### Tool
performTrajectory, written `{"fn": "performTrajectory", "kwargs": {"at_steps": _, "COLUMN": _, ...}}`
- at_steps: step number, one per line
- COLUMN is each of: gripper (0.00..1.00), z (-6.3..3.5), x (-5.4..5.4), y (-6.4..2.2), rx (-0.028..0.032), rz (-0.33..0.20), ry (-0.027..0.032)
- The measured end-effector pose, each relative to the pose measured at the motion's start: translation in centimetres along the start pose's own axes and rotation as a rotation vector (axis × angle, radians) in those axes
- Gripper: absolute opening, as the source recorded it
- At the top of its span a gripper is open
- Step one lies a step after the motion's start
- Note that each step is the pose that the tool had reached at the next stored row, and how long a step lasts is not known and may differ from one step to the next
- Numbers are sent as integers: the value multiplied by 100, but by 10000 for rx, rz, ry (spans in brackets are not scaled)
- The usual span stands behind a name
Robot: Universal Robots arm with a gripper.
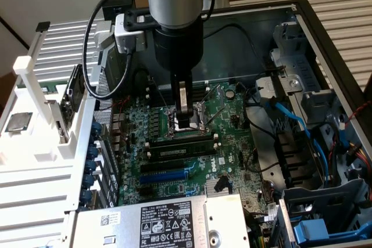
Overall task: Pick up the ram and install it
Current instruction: 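Insert the ram into the slot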
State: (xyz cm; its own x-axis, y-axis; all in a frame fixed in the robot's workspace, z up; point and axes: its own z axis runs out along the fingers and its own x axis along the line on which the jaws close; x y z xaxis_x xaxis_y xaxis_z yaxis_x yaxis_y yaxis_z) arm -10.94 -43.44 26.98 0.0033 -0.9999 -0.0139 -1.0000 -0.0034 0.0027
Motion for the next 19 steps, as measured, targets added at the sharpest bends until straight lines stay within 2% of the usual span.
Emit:
{"fn": "performTrajectory", "kwargs": {"at_steps": 8, "gripper": 10, "z": 0, "x": 0, "y": 0, "rx": 2, "rz": 147, "ry": 0}}
{"fn": "performTrajectory", "kwargs": {"at_steps": 19, "gripper": 10, "z": 0, "x": 0, "y": 0, "rx": 27, "rz": 1938, "ry": -5}}
